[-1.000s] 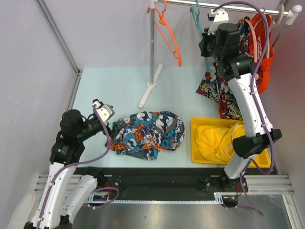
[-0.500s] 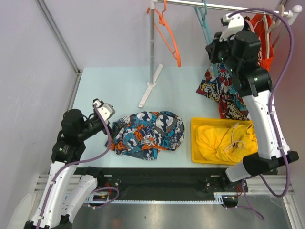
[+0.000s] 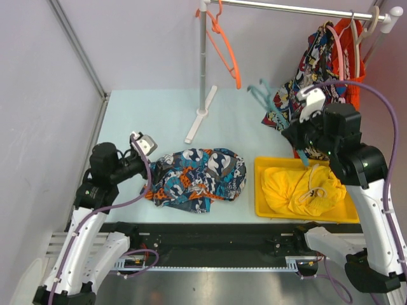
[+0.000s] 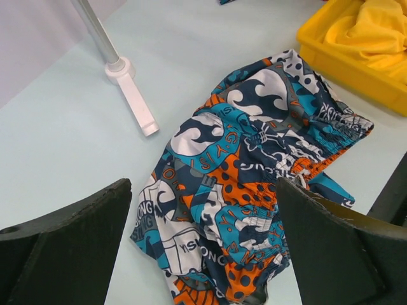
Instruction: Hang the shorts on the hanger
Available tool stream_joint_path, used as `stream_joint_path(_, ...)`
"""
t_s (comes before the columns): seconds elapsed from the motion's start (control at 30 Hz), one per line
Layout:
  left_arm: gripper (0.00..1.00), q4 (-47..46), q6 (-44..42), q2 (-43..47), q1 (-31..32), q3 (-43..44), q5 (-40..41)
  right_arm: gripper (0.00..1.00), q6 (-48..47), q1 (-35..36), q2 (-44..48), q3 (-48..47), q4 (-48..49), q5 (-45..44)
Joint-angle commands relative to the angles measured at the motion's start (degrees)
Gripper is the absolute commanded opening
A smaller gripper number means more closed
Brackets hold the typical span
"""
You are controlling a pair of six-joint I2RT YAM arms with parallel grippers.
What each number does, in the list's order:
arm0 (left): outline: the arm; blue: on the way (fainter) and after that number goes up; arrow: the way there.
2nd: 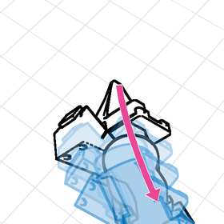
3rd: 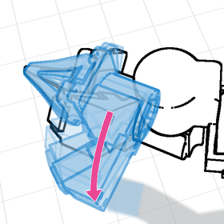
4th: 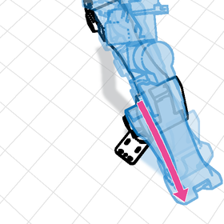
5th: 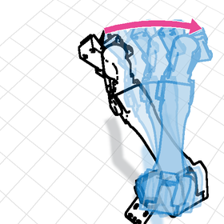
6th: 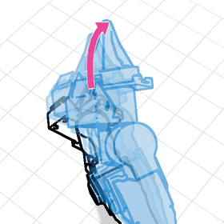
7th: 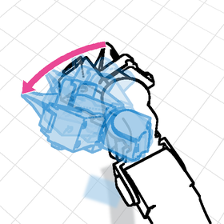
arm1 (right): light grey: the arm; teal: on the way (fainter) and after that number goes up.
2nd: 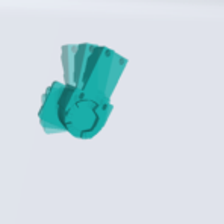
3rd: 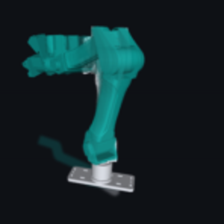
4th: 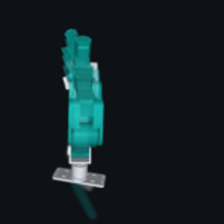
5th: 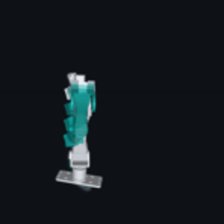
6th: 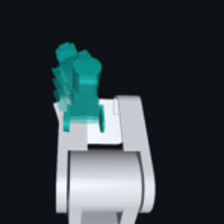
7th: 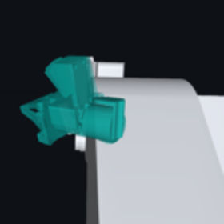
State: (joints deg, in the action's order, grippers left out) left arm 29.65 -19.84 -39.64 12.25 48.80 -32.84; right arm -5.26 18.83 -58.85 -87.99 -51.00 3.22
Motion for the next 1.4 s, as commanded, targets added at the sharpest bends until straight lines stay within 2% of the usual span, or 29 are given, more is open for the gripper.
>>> stream_joint_path(0.0,1.00,-5.91,1.04,2.90,0.23,-3.18,-4.68,0.00,-8.70,0.07,2.69,1.59,-12.35,16.00)
stream_joint_path(0.07,1.00,-6.62,0.50,3.34,0.23,-4.06,-5.74,0.00,-11.78,0.07,2.95,1.85,-16.73,19.78)
stream_joint_path(0.13,0.99,-6.27,-1.42,3.16,0.23,-4.50,-7.67,0.00,-13.46,0.07,3.65,2.81,-18.68,27.16)
stream_joint_path(0.17,1.00,-5.75,-3.52,2.99,0.23,-4.59,-10.55,0.00,-15.73,0.15,3.83,3.08,-20.52,32.41)
stream_joint_path(0.27,0.99,-5.04,-7.91,2.99,0.23,-5.38,-16.44,0.00,-19.42,1.90,3.22,3.96,-22.64,38.85)
stream_joint_path(0.4,0.98,-2.42,-12.24,2.64,0.32,-5.64,-23.03,0.00,-21.90,7.44,1.37,3.96,-21.51,40.19)
stream_joint_path(0.53,0.95,-0.04,-14.88,0.79,1.63,-5.29,-26.22,0.00,-21.64,14.64,-0.82,3.96,-17.65,39.23)
stream_joint_path(0.7,0.83,5.49,-19.62,-1.05,5.67,-5.64,-27.72,0.00,-23.04,19.22,-3.02,3.96,-15.79,37.73)
stream_joint_path(0.8,0.66,8.05,-22.26,-1.41,9.10,-6.34,-26.05,0.00,-23.48,20.72,-3.81,3.87,-15.18,36.77)
stream_joint_path(0.9,0.28,8.41,-22.62,-1.41,9.55,-6.87,-24.73,0.00,-24.97,21.33,-4.26,3.79,-15.27,36.33)
stream_joint_path(0.93,0.03,8.58,-22.44,-1.58,9.55,-6.52,-24.38,0.00,-25.41,21.60,-4.52,3.79,-15.35,36.24)
stream_joint_path(0.97,0.00,7.89,-20.61,-1.67,9.55,-6.43,-23.07,0.00,-25.94,21.77,-4.69,3.79,-15.27,35.02)
stream_joint_path(1.03,0.00,7.27,-18.49,-1.50,9.46,-6.17,-21.74,0.15,-24.02,21.95,-5.05,3.79,-14.31,32.56)
stream_joint_path(1.07,0.00,6.92,-16.83,-1.06,9.55,-6.08,-21.04,0.26,-21.31,22.13,-5.13,3.79,-12.30,29.15)
stream_joint_path(1.1,0.00,6.83,-16.29,-0.88,9.46,-6.08,-20.78,0.52,-20.59,22.30,-5.31,3.70,-11.41,27.47)
stream_joint_path(1.2,0.01,6.47,-14.71,-0.35,9.55,-5.90,-18.50,0.80,-21.01,24.76,-5.40,3.17,-8.33,22.54)
stream_joint_path(1.27,0.00,6.91,-15.23,-1.22,9.55,-5.38,-17.09,0.87,-22.51,27.12,-6.71,1.69,-7.62,20.08)
stream_joint_path(1.37,0.00,9.54,-16.98,-3.33,9.55,-3.54,-16.20,0.86,-24.80,29.76,-11.10,-2.08,-9.02,18.58)
